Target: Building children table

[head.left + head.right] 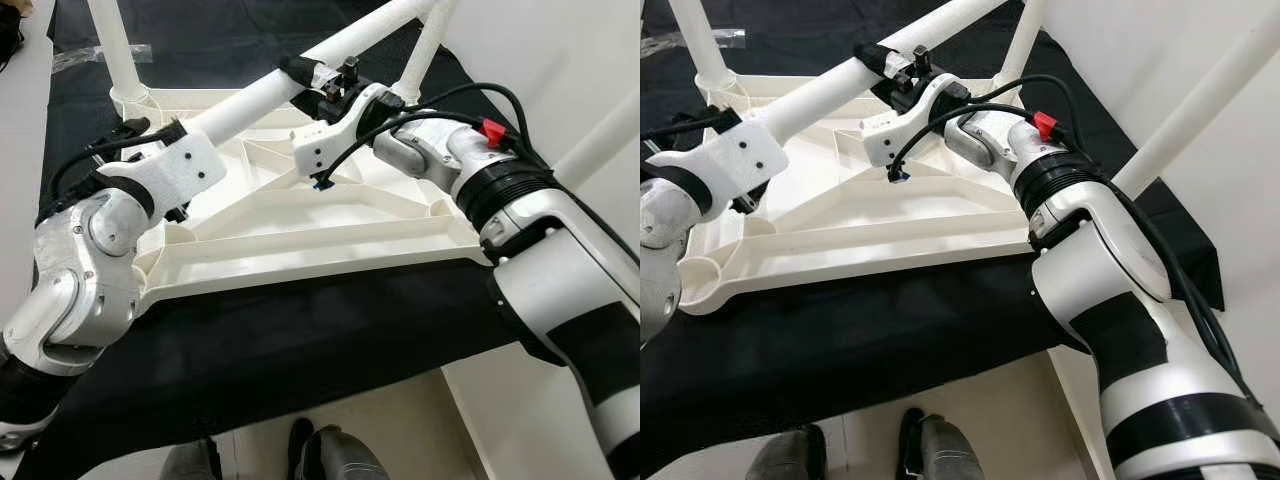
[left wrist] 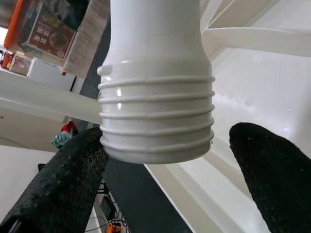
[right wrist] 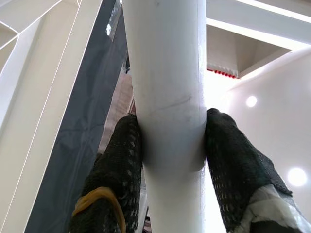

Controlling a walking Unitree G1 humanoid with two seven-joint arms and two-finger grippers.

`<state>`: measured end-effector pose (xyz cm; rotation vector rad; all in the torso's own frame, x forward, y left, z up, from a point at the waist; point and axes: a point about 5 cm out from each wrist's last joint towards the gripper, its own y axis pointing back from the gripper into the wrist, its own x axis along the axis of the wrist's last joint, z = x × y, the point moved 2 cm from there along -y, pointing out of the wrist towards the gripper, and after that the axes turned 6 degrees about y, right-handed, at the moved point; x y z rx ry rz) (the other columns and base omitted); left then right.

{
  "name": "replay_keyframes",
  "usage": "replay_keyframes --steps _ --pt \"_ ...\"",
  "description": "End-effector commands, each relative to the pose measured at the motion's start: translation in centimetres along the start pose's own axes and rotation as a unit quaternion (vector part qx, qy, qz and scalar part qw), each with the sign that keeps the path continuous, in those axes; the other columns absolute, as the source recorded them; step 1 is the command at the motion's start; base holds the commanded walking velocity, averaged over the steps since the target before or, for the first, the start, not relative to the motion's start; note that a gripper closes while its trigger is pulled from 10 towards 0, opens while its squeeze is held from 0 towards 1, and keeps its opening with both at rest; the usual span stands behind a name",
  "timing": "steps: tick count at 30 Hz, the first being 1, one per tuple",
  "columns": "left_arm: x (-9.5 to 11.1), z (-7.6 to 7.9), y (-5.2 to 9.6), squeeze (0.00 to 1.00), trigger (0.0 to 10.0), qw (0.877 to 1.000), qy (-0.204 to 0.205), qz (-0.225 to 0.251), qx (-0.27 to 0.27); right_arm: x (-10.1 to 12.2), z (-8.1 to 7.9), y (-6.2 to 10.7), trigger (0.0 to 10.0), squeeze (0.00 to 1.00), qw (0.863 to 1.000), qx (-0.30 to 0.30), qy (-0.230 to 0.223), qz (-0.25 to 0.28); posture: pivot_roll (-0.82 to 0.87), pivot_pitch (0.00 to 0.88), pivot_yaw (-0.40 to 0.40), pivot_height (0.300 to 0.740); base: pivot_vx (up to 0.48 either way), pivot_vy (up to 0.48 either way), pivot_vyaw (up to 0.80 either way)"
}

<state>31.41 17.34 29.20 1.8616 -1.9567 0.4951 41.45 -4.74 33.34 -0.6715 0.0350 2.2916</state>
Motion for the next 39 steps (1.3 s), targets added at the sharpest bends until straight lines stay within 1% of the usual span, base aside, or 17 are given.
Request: replay_keyframes --steps 1,2,3,6,7,9,13,18,24,27,28,30,31,35,39 --pt "0.4 0.3 0.3 0.00 10.0 1.000 -0.008 0.008 -0.006 -0.6 0.8 0.0 0.0 0.00 1.000 -0.008 0.002 -0.009 0.04 0.133 -0.159 0.740 0.000 0.000 0.00" --pt "0.5 0.0 0.3 0.00 10.0 1.000 -0.011 0.009 0.001 -0.8 0.6 0.1 0.0 0.00 1.000 0.001 0.009 -0.016 0.04 0.133 -0.159 0.740 0.000 0.000 0.00" --pt "0.5 0.0 0.3 0.00 10.0 1.000 -0.011 0.009 0.001 -0.8 0.6 0.1 0.0 0.00 1.000 0.001 0.009 -0.016 0.04 0.133 -0.159 0.740 0.000 0.000 0.00" --pt "0.4 -0.8 0.4 0.00 10.0 1.000 -0.012 0.007 0.017 -1.2 0.1 0.3 0.0 0.00 1.000 0.012 0.008 -0.028 0.04 0.132 -0.161 0.740 0.000 0.000 0.00" --pt "0.4 -0.8 0.4 0.00 10.0 1.000 -0.012 0.007 0.017 -1.2 0.1 0.3 0.0 0.00 1.000 0.012 0.008 -0.028 0.04 0.132 -0.161 0.740 0.000 0.000 0.00" --pt "0.1 -1.2 0.1 0.00 10.0 0.999 -0.016 0.004 0.035 -0.8 0.0 0.2 0.0 0.00 1.000 0.013 -0.001 -0.020 0.04 0.132 -0.156 0.740 0.000 0.000 0.00" --pt "-0.1 -1.3 -0.1 0.00 10.0 0.999 -0.019 0.003 0.046 -0.5 0.1 0.1 0.0 0.00 1.000 0.012 -0.006 -0.013 0.04 0.132 -0.154 0.740 0.000 0.000 0.00" --pt "-0.2 -1.3 -0.3 0.00 10.0 0.999 -0.020 0.002 0.046 -0.2 0.2 -0.1 0.0 0.00 1.000 0.009 -0.011 -0.007 0.04 0.132 -0.154 0.740 0.000 0.000 0.00" --pt "-0.2 -0.2 -0.5 0.00 10.0 1.000 -0.011 0.001 0.025 0.2 0.7 -0.4 0.0 0.00 1.000 -0.004 -0.028 -0.002 0.04 0.133 -0.151 0.740 0.000 0.000 0.00" --pt "-0.2 -0.1 -0.5 0.00 10.0 1.000 -0.011 0.001 0.024 0.2 0.7 -0.4 0.0 0.00 1.000 -0.005 -0.030 -0.002 0.04 0.133 -0.151 0.740 0.000 0.000 0.00" --pt "-0.2 -0.1 -0.5 0.00 10.0 1.000 -0.011 0.001 0.024 0.2 0.7 -0.4 0.0 0.00 1.000 -0.005 -0.030 -0.002 0.04 0.133 -0.151 0.740 0.000 0.000 0.00" --pt "-0.2 -0.1 -0.5 0.00 10.0 1.000 -0.012 0.003 0.027 0.5 1.0 -0.6 0.0 0.00 0.999 -0.011 -0.052 0.001 0.04 0.133 -0.151 0.740 0.000 0.000 0.00" --pt "-0.2 -0.1 -0.5 0.00 10.0 1.000 -0.012 0.003 0.027 0.5 1.0 -0.6 0.0 0.00 0.999 -0.011 -0.052 0.001 0.04 0.133 -0.151 0.740 0.000 0.000 0.00" --pt "-0.2 -0.4 -0.6 0.00 10.0 0.999 -0.016 0.005 0.035 1.1 1.2 -0.8 0.0 0.00 0.997 -0.020 -0.078 0.010 0.04 0.130 -0.152 0.740 0.000 0.000 0.00" --pt "-0.1 -0.6 -0.7 0.00 10.0 0.999 -0.021 0.007 0.043 1.4 1.2 -0.9 0.0 0.00 0.996 -0.023 -0.089 0.016 0.04 0.130 -0.150 0.740 0.000 0.000 0.00"
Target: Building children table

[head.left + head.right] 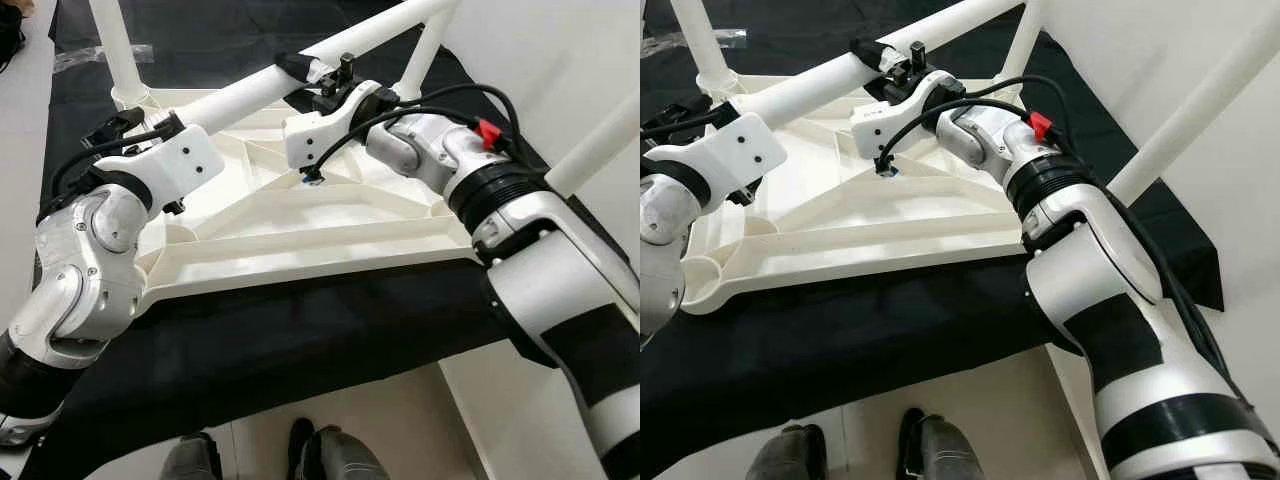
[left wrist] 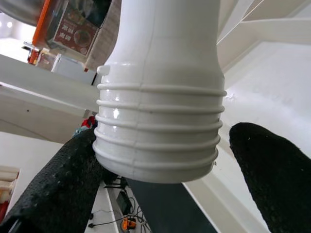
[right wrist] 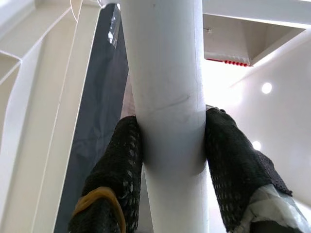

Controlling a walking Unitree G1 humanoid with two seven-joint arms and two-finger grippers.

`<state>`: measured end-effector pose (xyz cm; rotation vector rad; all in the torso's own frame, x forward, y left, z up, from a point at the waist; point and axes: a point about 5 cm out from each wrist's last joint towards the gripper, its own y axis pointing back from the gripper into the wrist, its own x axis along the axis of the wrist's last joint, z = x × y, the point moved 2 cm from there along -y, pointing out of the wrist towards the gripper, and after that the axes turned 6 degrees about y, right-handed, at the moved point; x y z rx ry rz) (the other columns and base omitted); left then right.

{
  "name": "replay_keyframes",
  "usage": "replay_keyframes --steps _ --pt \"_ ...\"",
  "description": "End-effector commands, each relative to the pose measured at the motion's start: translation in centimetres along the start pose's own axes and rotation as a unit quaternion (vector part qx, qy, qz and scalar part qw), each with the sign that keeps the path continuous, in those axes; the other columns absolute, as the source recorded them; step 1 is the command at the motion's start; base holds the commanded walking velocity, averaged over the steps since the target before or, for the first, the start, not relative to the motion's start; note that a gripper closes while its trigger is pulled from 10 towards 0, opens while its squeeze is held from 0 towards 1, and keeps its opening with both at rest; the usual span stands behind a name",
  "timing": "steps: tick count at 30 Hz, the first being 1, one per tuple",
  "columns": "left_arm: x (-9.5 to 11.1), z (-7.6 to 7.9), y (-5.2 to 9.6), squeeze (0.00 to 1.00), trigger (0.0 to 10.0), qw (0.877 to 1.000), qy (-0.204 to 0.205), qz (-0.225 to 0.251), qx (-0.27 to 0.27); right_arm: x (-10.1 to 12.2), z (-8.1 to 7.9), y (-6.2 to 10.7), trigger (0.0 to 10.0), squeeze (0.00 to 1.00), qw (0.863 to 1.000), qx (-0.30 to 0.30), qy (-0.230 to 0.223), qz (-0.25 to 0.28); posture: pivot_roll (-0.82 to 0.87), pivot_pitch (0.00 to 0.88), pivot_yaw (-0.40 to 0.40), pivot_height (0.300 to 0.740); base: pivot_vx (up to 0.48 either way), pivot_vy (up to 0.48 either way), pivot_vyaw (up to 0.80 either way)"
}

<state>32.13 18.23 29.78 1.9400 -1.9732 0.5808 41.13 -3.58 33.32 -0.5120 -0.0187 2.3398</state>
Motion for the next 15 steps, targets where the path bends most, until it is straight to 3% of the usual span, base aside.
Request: replay_keyframes --steps 1,15 --pt "0.4 0.4 0.0 0.00 10.0 1.000 -0.009 0.010 -0.006 0.6 0.8 -0.2 0.0 0.00 0.999 -0.025 -0.021 0.014 0.04 0.130 -0.150 0.740 0.000 0.000 0.00" --pt "0.4 -0.1 -0.4 0.00 10.0 1.000 -0.015 0.012 0.006 2.3 -0.5 -0.1 0.0 0.00 0.998 -0.011 -0.041 0.048 0.04 0.139 -0.144 0.740 0.000 0.000 0.00"
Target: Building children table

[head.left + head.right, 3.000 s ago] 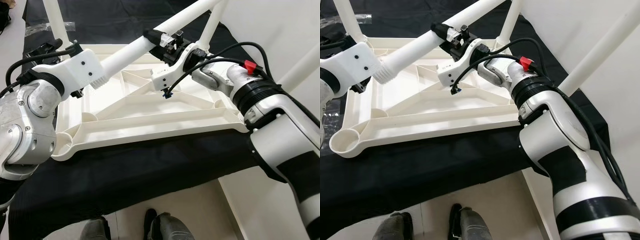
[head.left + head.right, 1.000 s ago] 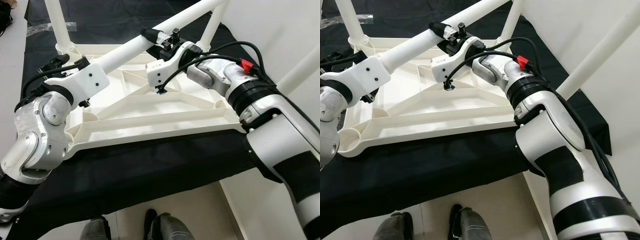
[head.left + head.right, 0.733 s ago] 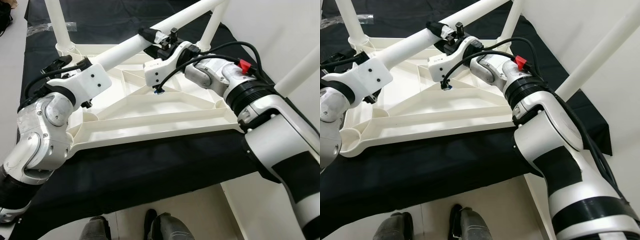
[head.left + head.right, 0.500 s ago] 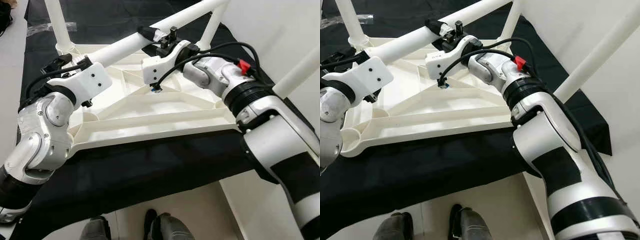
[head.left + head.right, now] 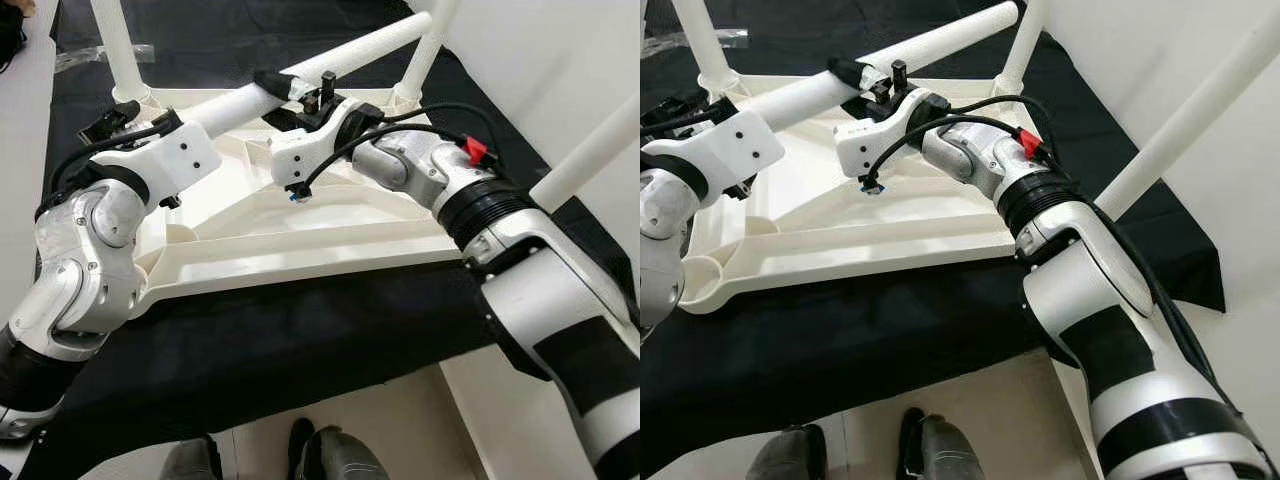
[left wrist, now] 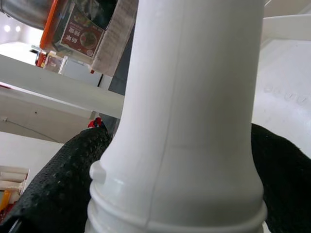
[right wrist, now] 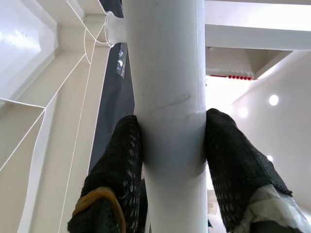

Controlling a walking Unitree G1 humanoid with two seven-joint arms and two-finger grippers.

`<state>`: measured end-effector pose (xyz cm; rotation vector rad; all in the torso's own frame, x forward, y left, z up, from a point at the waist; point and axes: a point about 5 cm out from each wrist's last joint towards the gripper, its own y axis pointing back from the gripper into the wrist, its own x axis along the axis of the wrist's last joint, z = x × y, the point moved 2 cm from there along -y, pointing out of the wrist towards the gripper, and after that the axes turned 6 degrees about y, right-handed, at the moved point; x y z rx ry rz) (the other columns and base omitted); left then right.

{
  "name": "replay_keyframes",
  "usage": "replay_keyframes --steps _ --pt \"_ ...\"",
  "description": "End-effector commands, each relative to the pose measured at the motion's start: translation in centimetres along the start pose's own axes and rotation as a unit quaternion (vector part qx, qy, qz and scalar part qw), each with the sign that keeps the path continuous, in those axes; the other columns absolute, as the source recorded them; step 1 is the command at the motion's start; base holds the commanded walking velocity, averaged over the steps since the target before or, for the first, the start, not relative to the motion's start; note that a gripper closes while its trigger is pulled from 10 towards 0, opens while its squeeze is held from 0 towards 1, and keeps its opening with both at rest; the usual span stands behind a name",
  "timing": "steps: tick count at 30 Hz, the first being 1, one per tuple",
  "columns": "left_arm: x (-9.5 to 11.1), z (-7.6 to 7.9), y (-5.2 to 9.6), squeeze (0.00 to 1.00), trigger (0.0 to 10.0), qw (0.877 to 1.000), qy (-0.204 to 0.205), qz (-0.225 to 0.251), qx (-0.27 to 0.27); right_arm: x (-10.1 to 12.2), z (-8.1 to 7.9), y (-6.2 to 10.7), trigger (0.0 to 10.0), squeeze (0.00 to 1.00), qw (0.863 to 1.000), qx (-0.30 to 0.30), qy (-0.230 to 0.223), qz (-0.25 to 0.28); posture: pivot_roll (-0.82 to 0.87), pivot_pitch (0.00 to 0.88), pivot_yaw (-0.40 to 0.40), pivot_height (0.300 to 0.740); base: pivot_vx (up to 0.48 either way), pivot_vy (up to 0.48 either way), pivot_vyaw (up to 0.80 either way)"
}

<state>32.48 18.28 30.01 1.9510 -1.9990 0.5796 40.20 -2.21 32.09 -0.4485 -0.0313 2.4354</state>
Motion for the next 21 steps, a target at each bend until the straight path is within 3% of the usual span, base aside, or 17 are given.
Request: replay_keyframes --steps 1,6,7,21 --pt "0.3 0.2 -0.1 0.00 10.0 1.000 -0.004 0.005 -0.003 0.4 0.1 0.0 0.0 0.00 1.000 -0.010 -0.010 0.009 0.04 0.139 -0.144 0.740 0.000 0.000 0.00" --pt "0.2 0.7 -0.2 0.00 10.0 1.000 -0.001 0.004 -0.013 0.9 0.3 -0.1 0.0 0.00 1.000 -0.014 -0.012 0.018 0.03 0.141 -0.140 0.740 0.000 0.000 0.00" --pt "0.2 1.1 -0.2 0.00 0.0 1.000 0.003 0.006 -0.019 1.2 0.3 -0.1 0.0 0.00 1.000 -0.016 -0.014 0.023 0.03 0.141 -0.140 0.740 0.000 0.000 0.00" --pt "-0.2 1.6 -0.2 0.00 0.0 1.000 0.006 0.005 -0.029 1.7 1.2 -0.2 0.0 0.00 0.999 -0.037 -0.022 0.028 0.04 0.134 -0.139 0.740 0.000 0.000 0.00"
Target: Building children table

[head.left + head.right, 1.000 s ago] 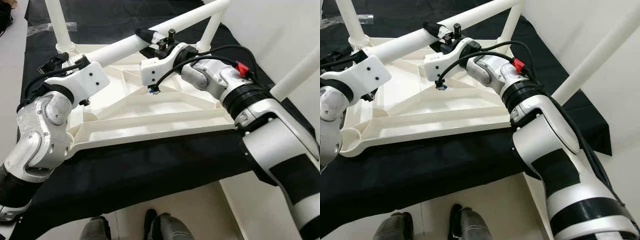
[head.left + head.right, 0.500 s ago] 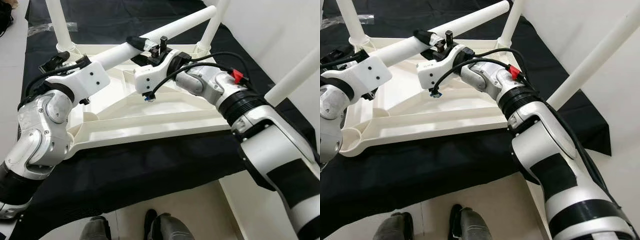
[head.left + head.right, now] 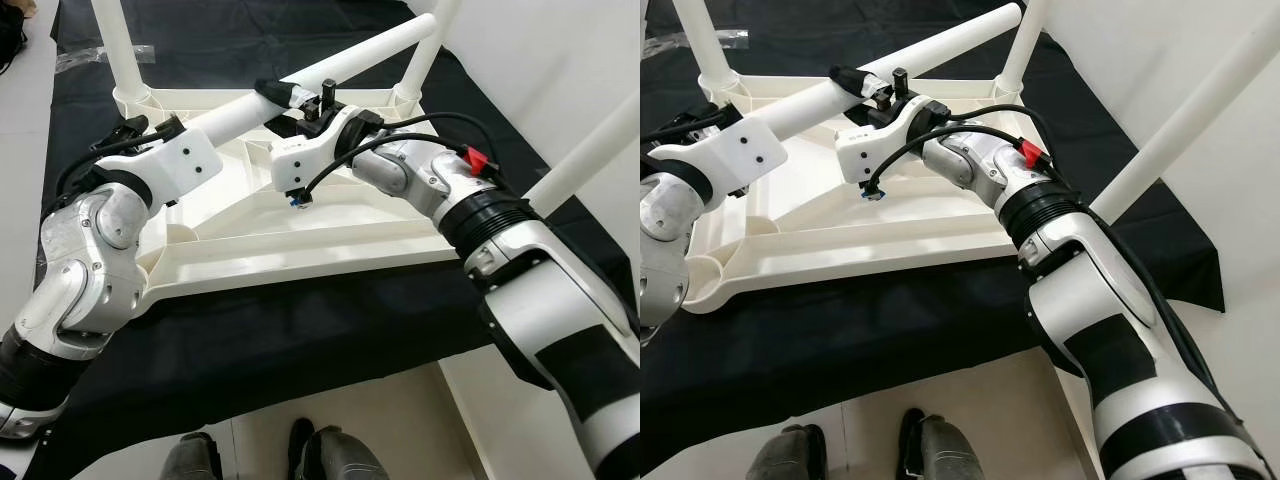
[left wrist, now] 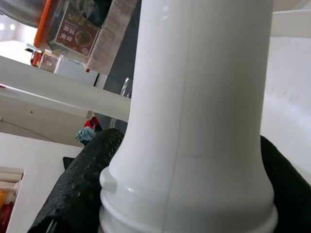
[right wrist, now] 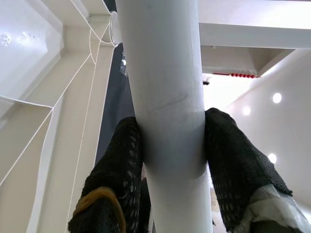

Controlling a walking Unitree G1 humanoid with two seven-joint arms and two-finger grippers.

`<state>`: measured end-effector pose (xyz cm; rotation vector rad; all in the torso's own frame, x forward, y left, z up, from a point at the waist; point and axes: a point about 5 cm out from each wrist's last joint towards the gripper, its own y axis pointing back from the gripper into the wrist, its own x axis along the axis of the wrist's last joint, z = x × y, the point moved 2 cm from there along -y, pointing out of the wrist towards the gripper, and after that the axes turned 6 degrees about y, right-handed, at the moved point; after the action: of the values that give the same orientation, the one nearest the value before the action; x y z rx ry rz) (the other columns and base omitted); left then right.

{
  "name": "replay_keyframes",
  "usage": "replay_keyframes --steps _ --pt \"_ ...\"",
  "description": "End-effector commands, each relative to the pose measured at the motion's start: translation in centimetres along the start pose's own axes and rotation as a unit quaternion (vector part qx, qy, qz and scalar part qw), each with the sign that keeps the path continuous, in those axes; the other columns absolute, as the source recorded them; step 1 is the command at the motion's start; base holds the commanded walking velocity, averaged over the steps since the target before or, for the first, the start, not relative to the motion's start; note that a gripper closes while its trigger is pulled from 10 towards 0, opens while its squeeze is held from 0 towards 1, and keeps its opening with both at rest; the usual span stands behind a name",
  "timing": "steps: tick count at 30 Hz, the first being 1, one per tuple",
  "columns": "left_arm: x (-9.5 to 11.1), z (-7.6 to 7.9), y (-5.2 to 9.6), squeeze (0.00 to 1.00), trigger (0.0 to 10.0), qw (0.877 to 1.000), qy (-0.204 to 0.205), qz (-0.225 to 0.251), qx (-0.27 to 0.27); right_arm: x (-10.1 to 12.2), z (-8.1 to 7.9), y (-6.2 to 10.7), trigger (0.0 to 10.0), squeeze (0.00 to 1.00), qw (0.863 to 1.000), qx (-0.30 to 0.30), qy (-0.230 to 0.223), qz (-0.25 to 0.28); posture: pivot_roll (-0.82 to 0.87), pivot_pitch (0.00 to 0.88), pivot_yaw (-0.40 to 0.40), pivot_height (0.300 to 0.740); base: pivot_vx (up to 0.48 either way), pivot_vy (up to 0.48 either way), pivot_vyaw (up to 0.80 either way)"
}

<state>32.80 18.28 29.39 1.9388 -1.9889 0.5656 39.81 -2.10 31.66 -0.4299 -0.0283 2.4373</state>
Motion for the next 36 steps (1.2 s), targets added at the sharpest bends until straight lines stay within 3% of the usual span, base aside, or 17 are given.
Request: replay_keyframes --steps 1,2,3,5,6,14,15,16,18,20,22,25,26,29,31,32,36 --pt "0.0 1.0 0.1 0.00 0.0 1.000 0.002 0.005 -0.021 1.1 1.6 -0.4 0.0 0.00 0.999 -0.043 -0.018 0.026 0.04 0.134 -0.139 0.740 0.000 0.000 0.00" --pt "-0.4 1.1 0.2 0.00 9.0 1.000 0.006 -0.003 -0.020 1.1 1.8 -0.3 10.0 0.00 0.997 -0.056 -0.054 0.025 0.04 0.127 -0.137 0.740 0.000 0.000 0.00" --pt "-0.8 1.2 0.4 0.00 10.0 1.000 0.010 -0.010 -0.017 1.0 2.0 -0.1 10.0 0.00 0.994 -0.069 -0.083 0.021 0.04 0.120 -0.137 0.740 0.000 0.000 0.00" --pt "-1.0 1.3 0.5 0.00 10.0 1.000 0.013 -0.015 -0.013 0.9 2.1 0.0 10.0 0.00 0.991 -0.077 -0.112 0.021 0.04 0.120 -0.137 0.740 0.000 0.000 0.00" --pt "-1.2 1.4 0.7 0.00 10.0 1.000 0.016 -0.018 -0.010 0.9 2.3 0.2 10.0 1.00 0.986 -0.089 -0.138 0.023 0.04 0.114 -0.136 0.740 0.000 0.000 0.00" --pt "-1.5 1.1 1.1 0.00 10.0 1.000 0.017 -0.017 0.015 1.0 3.2 1.1 10.0 1.00 0.976 -0.133 -0.168 0.035 0.05 0.103 -0.132 0.740 0.000 0.000 0.00" --pt "-1.6 0.9 1.1 0.00 10.0 0.999 0.018 -0.015 0.025 1.2 3.4 1.3 10.0 0.92 0.972 -0.141 -0.185 0.041 0.05 0.099 -0.132 0.740 0.000 0.000 0.00" --pt "-1.6 0.7 1.1 0.00 10.0 0.999 0.019 -0.013 0.033 1.3 3.5 1.4 10.0 0.00 0.965 -0.147 -0.211 0.046 0.05 0.098 -0.132 0.740 0.000 0.000 0.00" --pt "-1.6 0.7 1.1 0.00 10.0 0.999 0.019 -0.013 0.033 1.3 3.5 1.4 10.0 0.00 0.965 -0.147 -0.211 0.046 0.05 0.098 -0.132 0.740 0.000 0.000 0.00" --pt "-1.6 0.4 1.1 0.00 10.0 0.999 0.023 -0.012 0.042 1.3 3.5 1.6 10.0 0.00 0.956 -0.149 -0.250 0.047 0.06 0.097 -0.132 0.740 0.000 0.000 0.00" --pt "-2.1 0.4 1.2 0.00 10.0 0.997 0.055 -0.021 0.049 0.9 3.2 2.1 10.0 0.00 0.923 -0.157 -0.350 0.041 0.05 0.098 -0.130 0.740 0.000 0.000 0.00" --pt "-2.6 0.6 1.3 0.00 10.0 0.996 0.070 -0.029 0.047 0.6 3.2 2.6 10.0 0.00 0.905 -0.161 -0.391 0.041 0.05 0.099 -0.128 0.740 0.000 0.000 0.00" --pt "-3.2 0.6 1.3 0.00 10.0 0.995 0.080 -0.036 0.052 -0.3 3.0 3.1 10.0 0.00 0.877 -0.159 -0.453 0.038 0.05 0.100 -0.127 0.740 0.000 0.000 0.00" --pt "-3.4 0.6 1.3 0.00 10.0 0.994 0.082 -0.038 0.055 -0.6 2.9 3.2 10.0 0.00 0.868 -0.156 -0.469 0.037 0.05 0.100 -0.127 0.740 0.000 0.000 0.00" --pt "-3.2 -0.3 1.2 0.00 10.0 0.991 0.101 -0.024 0.083 -1.7 2.5 3.5 10.0 0.00 0.832 -0.162 -0.531 0.016 0.05 0.103 -0.129 0.740 0.000 0.000 0.00" --pt "-3.2 -0.3 1.2 0.00 10.0 0.991 0.101 -0.024 0.083 -1.7 2.5 3.5 10.0 0.00 0.832 -0.162 -0.531 0.016 0.05 0.103 -0.129 0.740 0.000 0.000 0.00" --pt "-2.7 -1.3 1.5 0.00 10.0 0.983 0.135 -0.001 0.120 -3.5 1.4 4.2 10.0 0.00 0.763 -0.176 -0.621 -0.028 0.05 0.108 -0.134 0.740 0.000 0.000 0.00"
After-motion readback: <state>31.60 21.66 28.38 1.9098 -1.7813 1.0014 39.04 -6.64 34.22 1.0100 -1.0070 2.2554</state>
